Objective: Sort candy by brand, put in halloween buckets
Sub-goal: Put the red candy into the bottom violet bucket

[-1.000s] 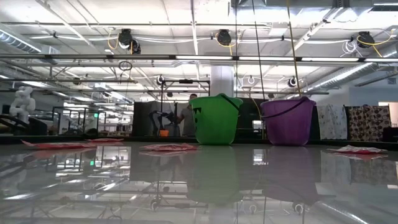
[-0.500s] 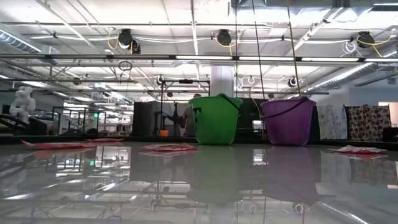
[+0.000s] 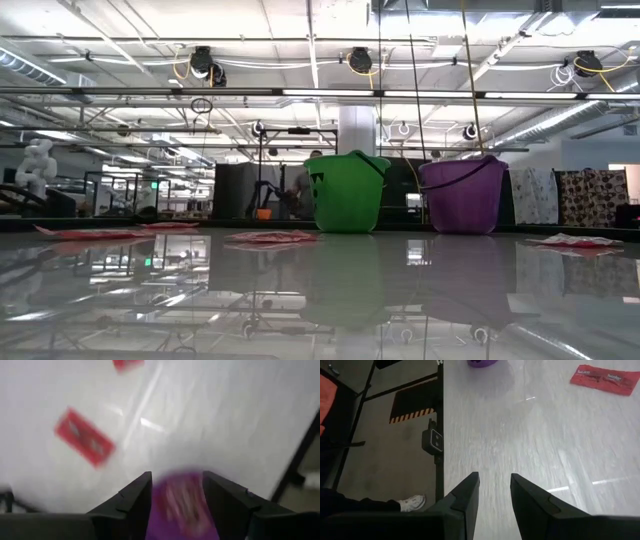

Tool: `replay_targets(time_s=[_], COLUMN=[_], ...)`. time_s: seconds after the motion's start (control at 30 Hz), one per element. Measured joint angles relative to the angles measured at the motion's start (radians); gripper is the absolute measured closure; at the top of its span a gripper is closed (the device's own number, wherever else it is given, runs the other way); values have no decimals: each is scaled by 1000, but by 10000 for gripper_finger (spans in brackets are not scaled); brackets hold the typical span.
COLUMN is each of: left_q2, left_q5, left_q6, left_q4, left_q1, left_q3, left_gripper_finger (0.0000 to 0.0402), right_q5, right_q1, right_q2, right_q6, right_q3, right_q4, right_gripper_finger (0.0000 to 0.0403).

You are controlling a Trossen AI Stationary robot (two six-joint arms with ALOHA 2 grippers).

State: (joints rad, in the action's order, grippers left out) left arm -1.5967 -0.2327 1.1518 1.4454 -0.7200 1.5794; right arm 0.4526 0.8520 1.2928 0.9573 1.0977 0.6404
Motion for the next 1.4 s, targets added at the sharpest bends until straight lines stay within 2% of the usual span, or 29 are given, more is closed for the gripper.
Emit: replay_targets(time_s=[0.2, 0.27, 0.33, 0.5, 0.63, 0.83, 0.97, 1.13, 1.3, 1.4], left_q2=[0, -5, -10, -8, -8, -9, -9, -9, -9, -9], left_q5=[-191, -215, -215, -150, -65, 124, 202, 197, 157, 172], left_q6=[-176, -242, -245, -226, -305, -412, -452, -431, -385, -349], left_q4=[-120, -169, -142, -3, 40, -2, -93, -246, -378, -481], left_q1=[103, 152, 208, 406, 584, 792, 840, 837, 837, 837], left_q3=[6, 7, 6, -11, -61, -260, -419, -539, -609, -655], left_gripper_finger=[219, 219, 219, 219, 219, 219, 219, 219, 219, 219], right_q5=[-10, -14, -15, -39, -41, -39, -37, -35, -40, -66], right_q1=[0, 0, 0, 1, 1, 15, 49, 67, 66, 66], right_q2=[0, 0, 0, 0, 0, 9, 42, 111, 185, 215], right_q6=[21, 38, 64, 109, 129, 170, 205, 211, 248, 262], right_q3=[0, 0, 0, 0, 0, 0, 0, 0, 0, 0], right_q4=[0, 0, 0, 0, 0, 0, -1, 0, -6, -15], right_gripper_finger=[298, 298, 298, 298, 298, 298, 298, 298, 298, 298])
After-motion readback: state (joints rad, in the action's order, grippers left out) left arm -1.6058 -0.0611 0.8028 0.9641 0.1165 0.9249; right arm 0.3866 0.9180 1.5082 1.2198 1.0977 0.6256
